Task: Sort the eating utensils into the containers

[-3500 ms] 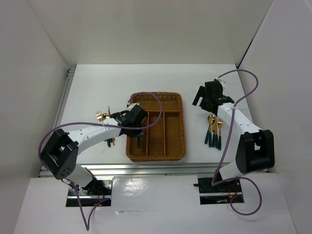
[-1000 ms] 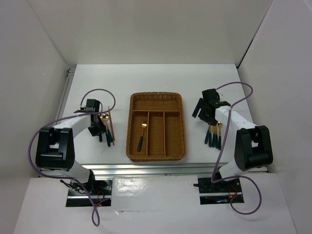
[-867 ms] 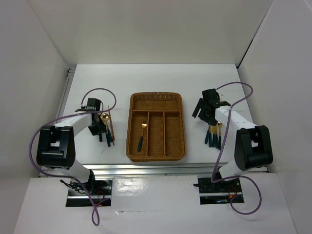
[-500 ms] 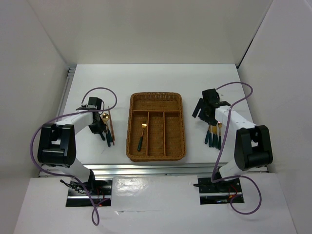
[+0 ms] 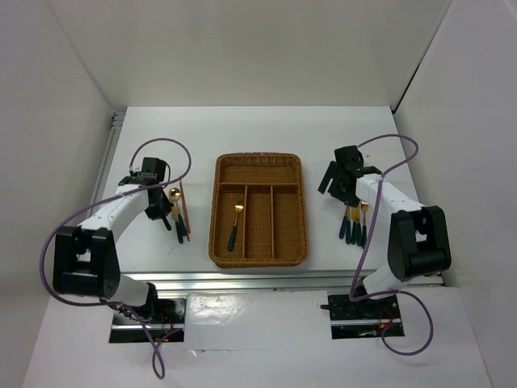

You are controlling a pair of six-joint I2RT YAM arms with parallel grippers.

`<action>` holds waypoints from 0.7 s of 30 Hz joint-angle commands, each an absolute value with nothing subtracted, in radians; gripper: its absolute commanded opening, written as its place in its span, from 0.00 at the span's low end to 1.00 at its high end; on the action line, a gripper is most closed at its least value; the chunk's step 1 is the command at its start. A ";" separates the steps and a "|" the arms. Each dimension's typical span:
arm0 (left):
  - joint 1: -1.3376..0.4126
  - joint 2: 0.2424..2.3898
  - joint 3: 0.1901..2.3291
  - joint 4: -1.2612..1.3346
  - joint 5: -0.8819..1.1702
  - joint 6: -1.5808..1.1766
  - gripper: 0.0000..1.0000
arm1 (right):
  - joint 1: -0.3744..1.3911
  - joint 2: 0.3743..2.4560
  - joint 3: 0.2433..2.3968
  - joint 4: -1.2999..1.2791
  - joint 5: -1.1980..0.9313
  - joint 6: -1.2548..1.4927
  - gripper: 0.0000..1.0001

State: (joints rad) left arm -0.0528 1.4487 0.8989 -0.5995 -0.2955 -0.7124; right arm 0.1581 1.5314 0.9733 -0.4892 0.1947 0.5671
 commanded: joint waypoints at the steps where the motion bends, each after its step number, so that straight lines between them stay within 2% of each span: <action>1: -0.115 1.347 0.982 -0.641 -0.264 -0.683 0.21 | 0.152 1.542 1.015 -0.457 0.206 0.567 0.87; 11: -0.429 1.315 1.124 -0.629 -0.117 -0.696 0.21 | 0.112 1.517 0.988 -0.477 0.205 0.598 0.87; 21: -0.650 1.430 1.098 -0.546 -0.118 -0.755 0.22 | 0.103 1.391 0.882 -0.518 0.227 0.626 0.90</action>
